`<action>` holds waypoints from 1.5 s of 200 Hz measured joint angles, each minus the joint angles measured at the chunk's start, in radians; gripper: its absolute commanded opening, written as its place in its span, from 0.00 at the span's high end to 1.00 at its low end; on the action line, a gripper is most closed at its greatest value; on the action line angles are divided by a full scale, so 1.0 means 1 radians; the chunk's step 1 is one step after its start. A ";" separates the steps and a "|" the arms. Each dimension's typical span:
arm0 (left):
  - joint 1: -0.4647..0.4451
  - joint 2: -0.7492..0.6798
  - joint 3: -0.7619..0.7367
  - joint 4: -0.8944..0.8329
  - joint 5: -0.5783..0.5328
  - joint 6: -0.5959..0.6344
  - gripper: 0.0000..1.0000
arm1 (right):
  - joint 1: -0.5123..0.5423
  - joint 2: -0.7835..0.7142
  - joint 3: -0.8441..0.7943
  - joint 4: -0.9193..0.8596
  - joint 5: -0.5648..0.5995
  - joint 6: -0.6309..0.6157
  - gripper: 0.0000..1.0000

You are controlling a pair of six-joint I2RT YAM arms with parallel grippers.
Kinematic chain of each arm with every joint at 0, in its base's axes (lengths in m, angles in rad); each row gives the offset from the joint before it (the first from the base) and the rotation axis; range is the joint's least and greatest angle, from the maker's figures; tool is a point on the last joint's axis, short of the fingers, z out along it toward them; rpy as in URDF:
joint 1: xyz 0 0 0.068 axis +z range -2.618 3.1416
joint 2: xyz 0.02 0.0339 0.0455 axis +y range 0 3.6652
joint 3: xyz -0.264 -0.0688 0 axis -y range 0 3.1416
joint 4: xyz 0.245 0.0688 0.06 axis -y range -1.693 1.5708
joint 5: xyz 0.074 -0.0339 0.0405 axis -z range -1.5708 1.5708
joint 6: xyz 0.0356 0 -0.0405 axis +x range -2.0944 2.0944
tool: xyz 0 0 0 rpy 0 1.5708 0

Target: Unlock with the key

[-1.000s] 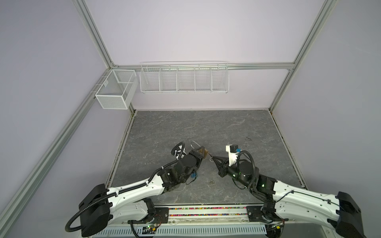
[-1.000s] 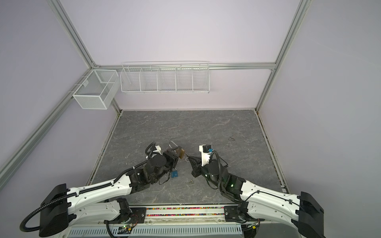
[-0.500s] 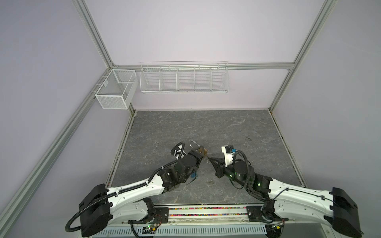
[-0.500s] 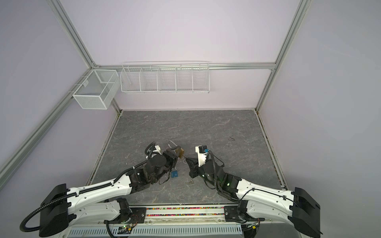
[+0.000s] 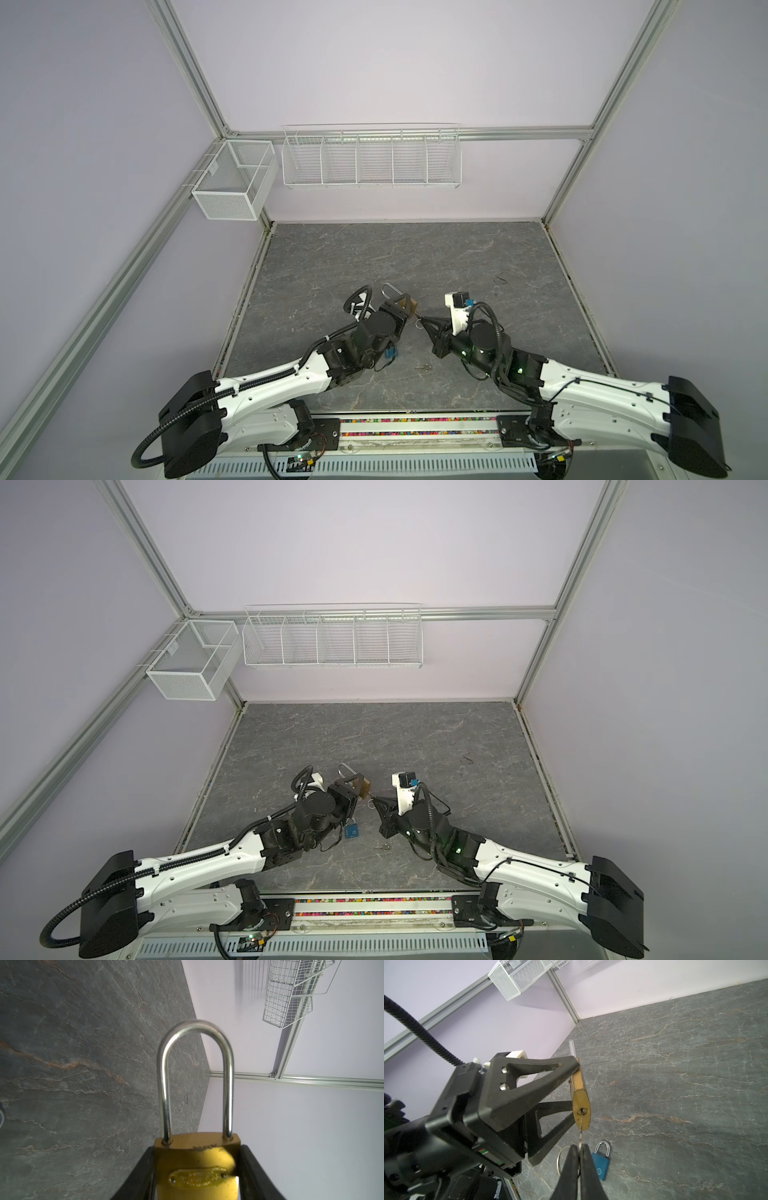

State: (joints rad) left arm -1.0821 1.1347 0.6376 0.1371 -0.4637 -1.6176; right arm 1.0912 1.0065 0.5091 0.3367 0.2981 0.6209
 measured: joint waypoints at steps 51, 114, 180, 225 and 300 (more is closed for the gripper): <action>0.000 0.000 0.000 0.004 0.000 0.000 1.00 | 0.000 0.000 0.013 -0.012 0.005 -0.016 0.94; 0.001 0.000 0.000 0.006 0.000 0.004 1.00 | 0.002 -0.003 0.034 -0.027 0.033 -0.062 0.94; 0.001 -0.006 0.000 0.008 0.016 0.004 1.00 | 0.002 -0.034 0.046 -0.057 0.050 -0.090 0.94; 0.001 -0.012 0.000 0.009 0.016 0.004 1.00 | 0.002 -0.038 0.032 -0.033 0.053 -0.088 0.94; 0.002 -0.013 0.000 0.024 0.008 0.003 1.00 | 0.005 -0.011 0.029 0.018 0.060 -0.079 0.94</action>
State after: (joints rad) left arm -1.0801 1.1221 0.6373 0.1612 -0.4561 -1.6142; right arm 1.0966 0.9951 0.5377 0.3542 0.3584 0.5423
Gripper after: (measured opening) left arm 0.508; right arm 0.067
